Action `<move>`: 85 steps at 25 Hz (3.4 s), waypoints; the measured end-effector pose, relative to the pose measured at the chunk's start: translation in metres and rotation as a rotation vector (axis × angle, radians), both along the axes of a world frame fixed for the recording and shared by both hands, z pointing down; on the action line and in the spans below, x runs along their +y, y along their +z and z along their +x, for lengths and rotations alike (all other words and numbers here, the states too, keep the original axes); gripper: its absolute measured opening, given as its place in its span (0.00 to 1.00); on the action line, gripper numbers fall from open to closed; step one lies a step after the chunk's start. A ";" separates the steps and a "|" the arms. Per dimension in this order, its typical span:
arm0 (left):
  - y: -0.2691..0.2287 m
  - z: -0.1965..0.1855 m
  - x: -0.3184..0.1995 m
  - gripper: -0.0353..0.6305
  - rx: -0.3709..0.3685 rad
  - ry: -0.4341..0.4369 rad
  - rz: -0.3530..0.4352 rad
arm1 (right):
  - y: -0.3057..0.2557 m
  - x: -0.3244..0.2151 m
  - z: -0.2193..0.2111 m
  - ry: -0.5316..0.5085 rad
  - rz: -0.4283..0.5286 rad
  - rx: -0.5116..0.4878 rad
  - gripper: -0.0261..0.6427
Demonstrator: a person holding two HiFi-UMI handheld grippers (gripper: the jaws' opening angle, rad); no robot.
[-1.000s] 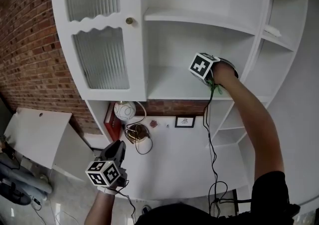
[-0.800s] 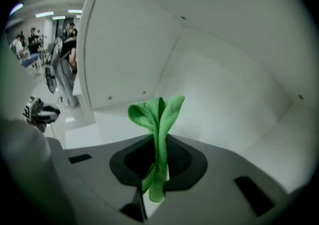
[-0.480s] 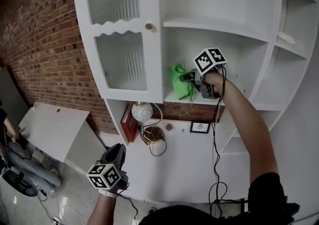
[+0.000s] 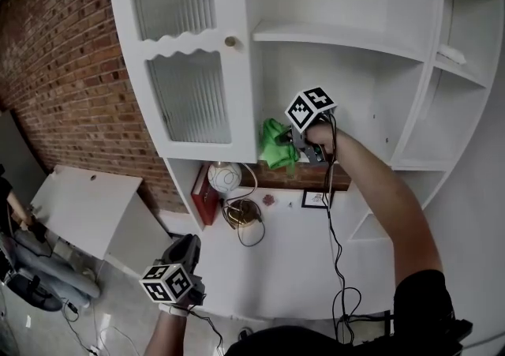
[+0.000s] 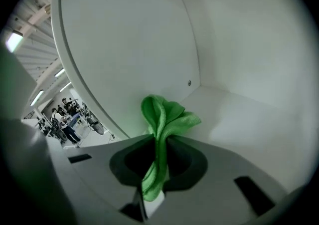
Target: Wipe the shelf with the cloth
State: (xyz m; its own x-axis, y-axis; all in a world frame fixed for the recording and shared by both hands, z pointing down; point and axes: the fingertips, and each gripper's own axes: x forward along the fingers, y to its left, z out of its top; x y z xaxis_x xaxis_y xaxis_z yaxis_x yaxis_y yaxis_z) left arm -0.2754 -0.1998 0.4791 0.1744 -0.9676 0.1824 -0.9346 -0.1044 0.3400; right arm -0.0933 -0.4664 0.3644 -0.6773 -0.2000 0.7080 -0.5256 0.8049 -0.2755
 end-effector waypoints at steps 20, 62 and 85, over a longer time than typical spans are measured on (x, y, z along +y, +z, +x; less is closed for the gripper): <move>0.002 0.058 -0.057 0.15 0.016 0.174 0.003 | 0.008 -0.014 0.116 0.119 0.069 0.199 0.10; -0.003 0.087 -0.108 0.15 -0.064 0.407 0.050 | 0.007 -0.011 0.269 0.329 0.225 0.961 0.10; 0.029 0.102 -0.100 0.15 -0.059 0.431 -0.037 | -0.053 -0.003 0.292 0.334 0.750 1.326 0.10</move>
